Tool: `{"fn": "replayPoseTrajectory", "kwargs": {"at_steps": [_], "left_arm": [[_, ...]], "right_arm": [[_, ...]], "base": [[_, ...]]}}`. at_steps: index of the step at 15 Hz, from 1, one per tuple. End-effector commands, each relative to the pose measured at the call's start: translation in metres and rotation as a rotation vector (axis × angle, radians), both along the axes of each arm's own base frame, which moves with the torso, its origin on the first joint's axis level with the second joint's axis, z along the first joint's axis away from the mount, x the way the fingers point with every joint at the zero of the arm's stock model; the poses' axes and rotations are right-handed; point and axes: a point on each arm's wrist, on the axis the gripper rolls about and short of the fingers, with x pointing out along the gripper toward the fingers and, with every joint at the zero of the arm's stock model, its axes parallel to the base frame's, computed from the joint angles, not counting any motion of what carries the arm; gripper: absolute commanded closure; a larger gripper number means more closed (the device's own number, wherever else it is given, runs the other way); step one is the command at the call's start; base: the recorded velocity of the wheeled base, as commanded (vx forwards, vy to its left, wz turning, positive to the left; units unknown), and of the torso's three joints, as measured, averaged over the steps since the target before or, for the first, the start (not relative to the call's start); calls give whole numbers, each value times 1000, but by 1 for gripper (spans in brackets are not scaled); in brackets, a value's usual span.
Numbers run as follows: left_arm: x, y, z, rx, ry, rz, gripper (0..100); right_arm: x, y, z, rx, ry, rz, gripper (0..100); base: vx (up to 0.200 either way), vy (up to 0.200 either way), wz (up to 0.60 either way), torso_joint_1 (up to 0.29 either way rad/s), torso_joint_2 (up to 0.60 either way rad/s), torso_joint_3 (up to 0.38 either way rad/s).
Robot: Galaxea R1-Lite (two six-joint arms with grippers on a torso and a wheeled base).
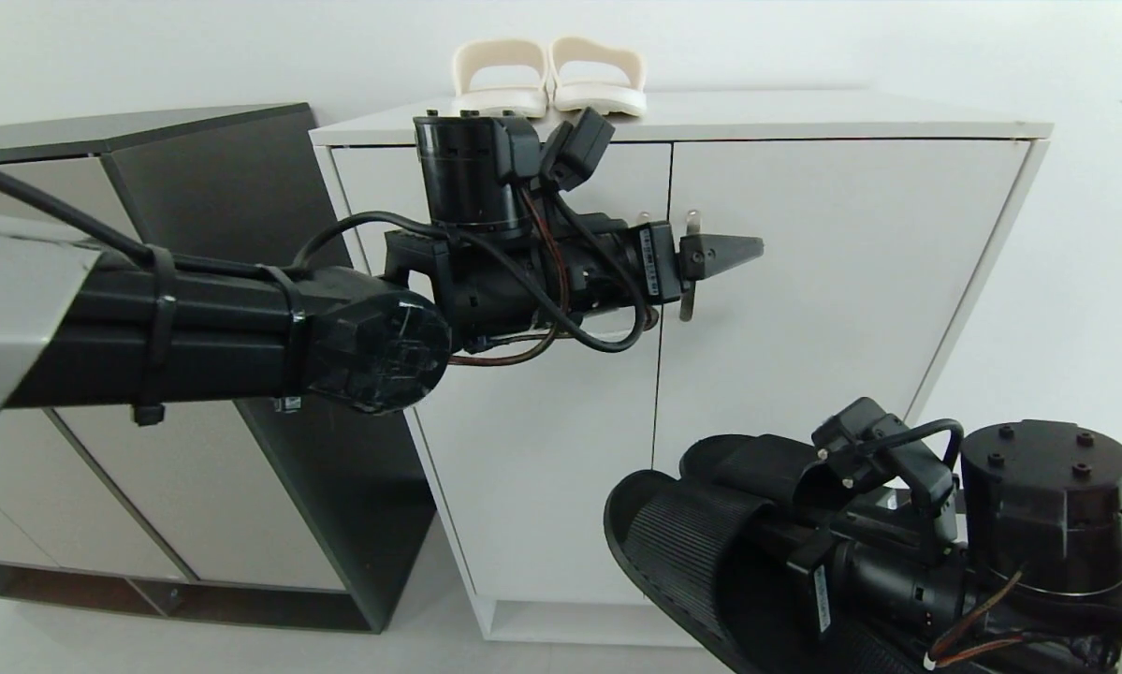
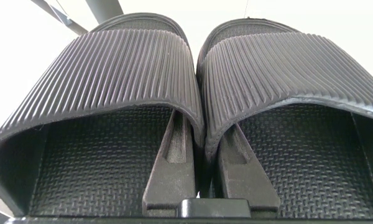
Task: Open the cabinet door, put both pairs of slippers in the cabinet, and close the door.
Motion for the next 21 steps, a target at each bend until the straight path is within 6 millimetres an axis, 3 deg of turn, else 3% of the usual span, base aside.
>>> {"fn": "replayPoseTrajectory", "kwargs": {"at_steps": [1, 7, 8, 13, 15, 21], "left_arm": [[7, -5, -4, 6, 8, 4, 0], [21, -14, -9, 9, 11, 12, 0], [21, -14, -9, 9, 11, 12, 100], [5, -2, -7, 23, 27, 8, 100], [-15, 7, -4, 35, 26, -7, 100], [-66, 22, -3, 76, -1, -63, 100]], "right_arm": [[0, 1, -1, -2, 2, 0, 100], [0, 0, -1, -4, 1, 1, 100], [-1, 0, -2, -6, 5, 2, 100], [-9, -6, -2, 12, 23, 83, 100], [-22, -16, -3, 5, 16, 205, 100], [-25, -18, -6, -28, 2, 231, 100]], "base": [[0, 0, 0, 0, 0, 0], [0, 0, 0, 0, 0, 0], [0, 0, 0, 0, 0, 0], [0, 0, 0, 0, 0, 0], [0, 0, 0, 0, 0, 0], [0, 0, 0, 0, 0, 0]]}}
